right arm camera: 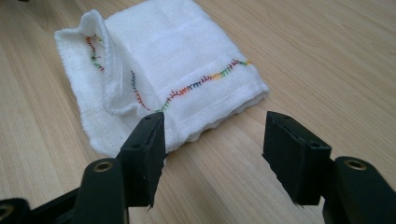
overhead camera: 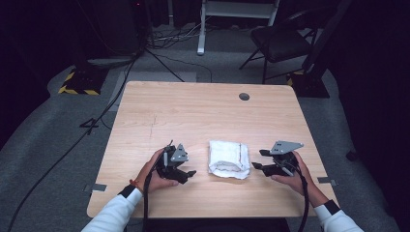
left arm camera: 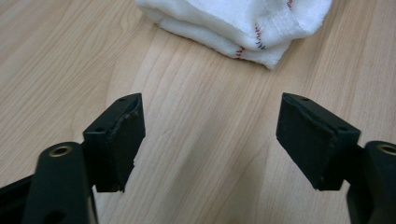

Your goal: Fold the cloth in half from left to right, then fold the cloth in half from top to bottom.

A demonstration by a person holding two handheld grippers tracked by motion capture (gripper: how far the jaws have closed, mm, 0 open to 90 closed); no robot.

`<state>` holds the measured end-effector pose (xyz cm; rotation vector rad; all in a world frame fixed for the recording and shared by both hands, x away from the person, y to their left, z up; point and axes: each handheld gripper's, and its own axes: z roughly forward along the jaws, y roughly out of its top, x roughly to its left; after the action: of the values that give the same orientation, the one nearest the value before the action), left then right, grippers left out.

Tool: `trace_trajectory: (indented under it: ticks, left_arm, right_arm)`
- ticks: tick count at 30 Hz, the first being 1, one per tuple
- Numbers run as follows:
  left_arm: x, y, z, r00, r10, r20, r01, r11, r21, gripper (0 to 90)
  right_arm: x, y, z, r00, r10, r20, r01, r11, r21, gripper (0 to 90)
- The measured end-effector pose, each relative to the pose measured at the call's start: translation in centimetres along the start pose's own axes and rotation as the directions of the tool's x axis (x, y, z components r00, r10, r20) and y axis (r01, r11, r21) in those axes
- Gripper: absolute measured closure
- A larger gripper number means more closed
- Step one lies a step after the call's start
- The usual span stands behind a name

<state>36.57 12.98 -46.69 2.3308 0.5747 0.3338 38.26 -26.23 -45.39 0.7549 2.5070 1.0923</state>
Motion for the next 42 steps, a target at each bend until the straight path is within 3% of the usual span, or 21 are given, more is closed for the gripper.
trace_trajectory:
  ticks: [6, 10, 13, 25, 36, 42]
  left_arm:
    - [0.2, -0.5, -1.0, 0.999, 0.004, -0.044, -0.004, 0.9999, 0.01, 20.5]
    - [0.3, -1.0, -1.6, 0.997, 0.02, -0.075, -0.017, 0.9989, 0.044, 20.5]
    - [0.7, -1.5, -2.1, 0.9947, 0.028, -0.1, -0.022, 0.998, 0.06, 20.5]
    - [1.6, -3.9, -3.6, 0.976, -0.001, -0.218, 0.025, 0.9941, 0.106, 20.2]
    - [1.7, -5.1, -3.9, 0.9673, -0.006, -0.253, 0.042, 0.9899, 0.136, 19.9]
    - [2.0, -5.6, -3.9, 0.9657, -0.016, -0.259, 0.054, 0.9885, 0.141, 19.6]
  right_arm:
    - [-0.4, -0.4, -0.4, 0.9988, -0.01, 0.049, 0.009, 0.9998, 0.02, 37.4]
    - [-0.6, -0.8, -0.7, 0.9938, -0.033, 0.106, 0.026, 0.9977, 0.062, 35.3]
    - [-0.9, -1.3, -1.3, 0.9915, -0.023, 0.128, 0.016, 0.998, 0.061, 35.2]
    - [-2.2, -3.6, -3.7, 0.9844, 0.004, 0.176, -0.018, 0.9969, 0.077, 32.0]
    - [-3.4, -6.4, -4.8, 0.9755, 0.037, 0.217, -0.059, 0.9936, 0.096, 31.1]
    - [-4.0, -8.0, -5.3, 0.968, 0.053, 0.245, -0.084, 0.9896, 0.117, 30.5]
